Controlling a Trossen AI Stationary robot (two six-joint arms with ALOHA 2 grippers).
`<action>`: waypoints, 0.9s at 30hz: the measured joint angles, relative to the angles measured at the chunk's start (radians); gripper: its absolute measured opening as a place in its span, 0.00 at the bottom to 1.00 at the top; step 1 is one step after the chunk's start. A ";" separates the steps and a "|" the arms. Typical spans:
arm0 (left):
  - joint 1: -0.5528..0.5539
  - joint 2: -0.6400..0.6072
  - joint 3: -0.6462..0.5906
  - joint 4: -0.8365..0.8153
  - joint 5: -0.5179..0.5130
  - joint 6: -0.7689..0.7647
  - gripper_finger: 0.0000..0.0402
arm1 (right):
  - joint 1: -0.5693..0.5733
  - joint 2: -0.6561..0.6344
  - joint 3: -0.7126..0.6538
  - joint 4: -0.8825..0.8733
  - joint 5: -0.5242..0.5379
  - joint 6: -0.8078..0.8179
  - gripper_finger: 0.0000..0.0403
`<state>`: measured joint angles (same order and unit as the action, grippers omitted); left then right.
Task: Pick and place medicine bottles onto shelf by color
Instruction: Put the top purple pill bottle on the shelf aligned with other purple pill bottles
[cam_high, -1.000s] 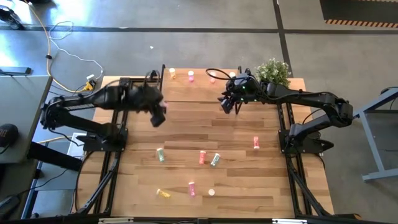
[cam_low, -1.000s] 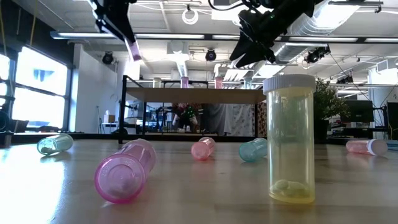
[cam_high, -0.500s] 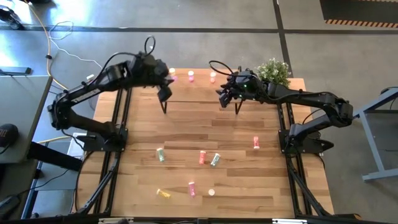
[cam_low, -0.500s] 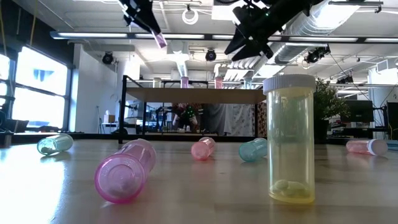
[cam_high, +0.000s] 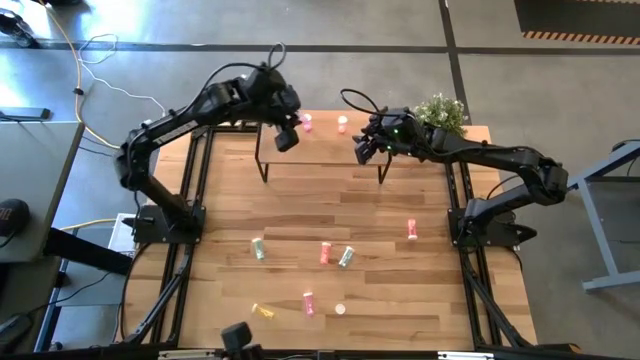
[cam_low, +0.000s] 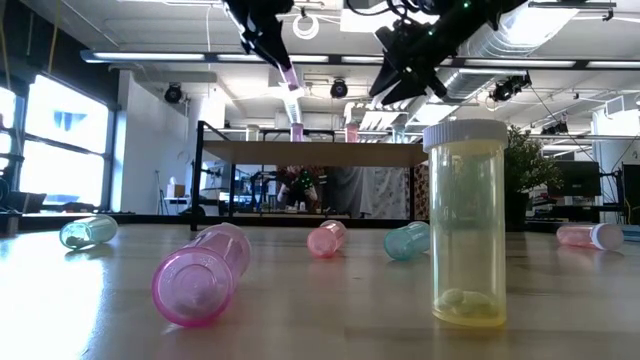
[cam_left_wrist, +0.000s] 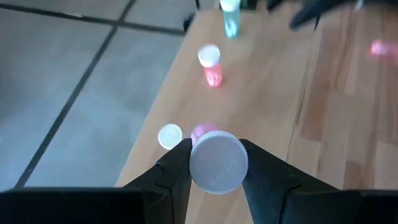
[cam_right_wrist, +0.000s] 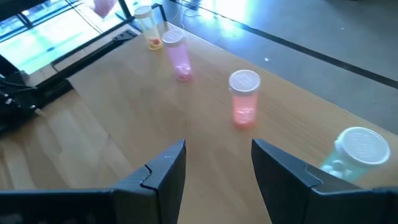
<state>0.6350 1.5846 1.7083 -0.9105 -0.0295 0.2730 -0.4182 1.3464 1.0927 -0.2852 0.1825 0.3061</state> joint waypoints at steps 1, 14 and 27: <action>0.000 0.017 0.007 -0.010 0.000 0.012 0.28 | -0.003 0.000 0.000 -0.005 0.000 0.000 0.43; 0.000 0.152 0.017 -0.085 0.082 0.027 0.28 | -0.007 0.000 0.000 -0.030 -0.007 0.000 0.43; 0.001 0.204 0.017 -0.082 0.070 0.041 0.28 | -0.007 0.000 0.000 -0.032 -0.018 0.007 0.43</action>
<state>0.6357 1.7882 1.7252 -0.9926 0.0406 0.3135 -0.4248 1.3460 1.0927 -0.3176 0.1642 0.3136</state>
